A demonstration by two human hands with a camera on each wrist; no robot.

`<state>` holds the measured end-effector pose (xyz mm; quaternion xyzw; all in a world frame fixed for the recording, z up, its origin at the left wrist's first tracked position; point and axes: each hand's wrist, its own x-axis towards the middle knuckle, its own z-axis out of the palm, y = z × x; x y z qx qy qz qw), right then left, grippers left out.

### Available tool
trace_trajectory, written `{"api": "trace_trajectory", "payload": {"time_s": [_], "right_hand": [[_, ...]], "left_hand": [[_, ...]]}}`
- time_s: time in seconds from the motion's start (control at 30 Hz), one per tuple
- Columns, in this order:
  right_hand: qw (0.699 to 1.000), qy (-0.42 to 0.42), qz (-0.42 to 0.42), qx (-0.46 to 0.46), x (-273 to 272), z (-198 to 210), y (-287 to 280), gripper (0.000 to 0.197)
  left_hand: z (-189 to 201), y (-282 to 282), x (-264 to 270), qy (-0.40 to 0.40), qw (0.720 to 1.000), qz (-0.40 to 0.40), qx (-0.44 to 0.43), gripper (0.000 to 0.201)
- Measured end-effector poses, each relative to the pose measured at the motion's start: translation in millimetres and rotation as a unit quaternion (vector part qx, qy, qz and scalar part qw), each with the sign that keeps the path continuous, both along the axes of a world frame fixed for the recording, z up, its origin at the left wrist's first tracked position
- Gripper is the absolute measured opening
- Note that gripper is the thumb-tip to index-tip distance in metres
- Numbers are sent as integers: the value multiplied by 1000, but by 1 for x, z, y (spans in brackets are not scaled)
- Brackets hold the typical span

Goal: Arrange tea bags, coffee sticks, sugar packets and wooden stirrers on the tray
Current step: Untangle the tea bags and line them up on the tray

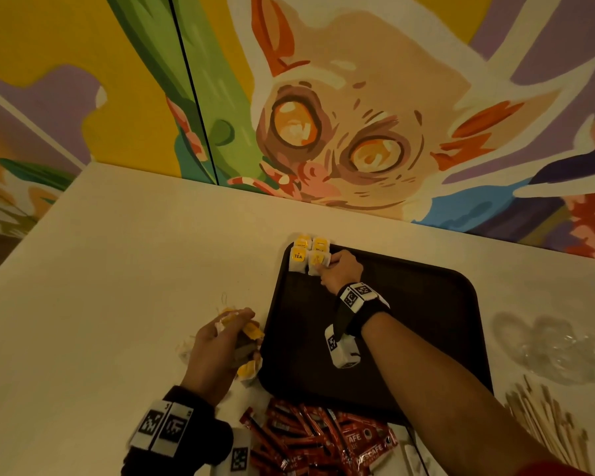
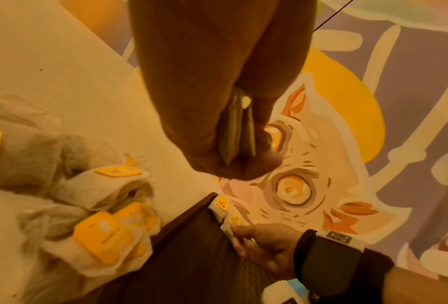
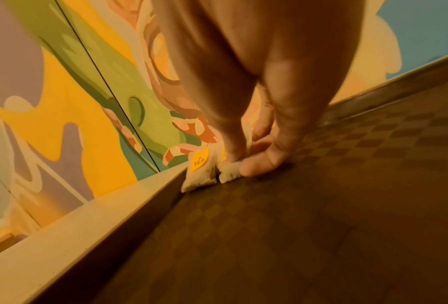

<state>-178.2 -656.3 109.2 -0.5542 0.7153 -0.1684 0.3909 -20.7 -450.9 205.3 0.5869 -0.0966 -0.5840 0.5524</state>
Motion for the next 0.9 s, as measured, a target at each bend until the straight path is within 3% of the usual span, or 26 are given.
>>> {"api": "trace_trajectory", "payload": {"time_s": [0.13, 0.27, 0.43, 0.6, 0.73, 0.9], "right_hand": [[1000, -22, -10, 2, -4, 9, 7, 34], [998, -18, 11, -51, -5, 39, 30, 32], [976, -157, 151, -11, 2, 92, 84, 10], [944, -228, 236, 39, 7, 118, 135, 25], [947, -233, 217, 44, 8, 116, 158, 33], [949, -257, 176, 44, 6, 116, 171, 18]], "left_hand": [[9, -3, -2, 16, 1000, 11, -11, 22], [11, -4, -2, 26, 1000, 15, -2, 27], [13, -2, -4, 55, 998, -3, -19, 29], [21, 2, -7, 46, 998, -17, -47, 28], [26, 7, -10, -5, 998, -32, -55, 26], [27, 17, -16, -79, 992, -62, -70, 25]]}}
